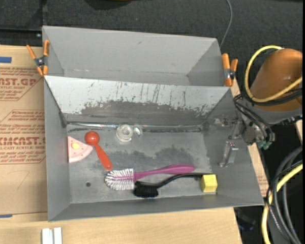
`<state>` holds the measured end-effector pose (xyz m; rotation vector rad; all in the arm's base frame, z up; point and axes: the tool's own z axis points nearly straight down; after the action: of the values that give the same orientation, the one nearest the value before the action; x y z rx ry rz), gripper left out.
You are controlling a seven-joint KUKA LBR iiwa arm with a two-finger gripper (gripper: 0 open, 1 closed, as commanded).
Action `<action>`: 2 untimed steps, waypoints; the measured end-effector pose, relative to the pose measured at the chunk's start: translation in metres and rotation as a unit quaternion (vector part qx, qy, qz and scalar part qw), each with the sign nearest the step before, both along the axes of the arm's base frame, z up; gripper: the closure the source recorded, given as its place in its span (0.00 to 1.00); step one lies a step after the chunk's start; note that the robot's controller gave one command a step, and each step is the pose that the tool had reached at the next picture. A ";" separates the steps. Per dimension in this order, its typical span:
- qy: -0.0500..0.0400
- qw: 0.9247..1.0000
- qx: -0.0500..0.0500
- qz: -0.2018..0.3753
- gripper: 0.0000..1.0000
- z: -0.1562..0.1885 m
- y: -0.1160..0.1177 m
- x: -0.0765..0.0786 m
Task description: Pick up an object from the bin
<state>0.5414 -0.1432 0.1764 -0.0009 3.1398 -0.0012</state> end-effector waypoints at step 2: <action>0.002 1.000 0.002 -0.022 0.00 -0.066 0.024 -0.026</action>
Offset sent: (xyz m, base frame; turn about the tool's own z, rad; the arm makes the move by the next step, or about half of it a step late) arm -0.0248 0.0222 -0.0629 0.0457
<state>0.5151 -0.1190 0.1107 0.0697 3.1440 0.0038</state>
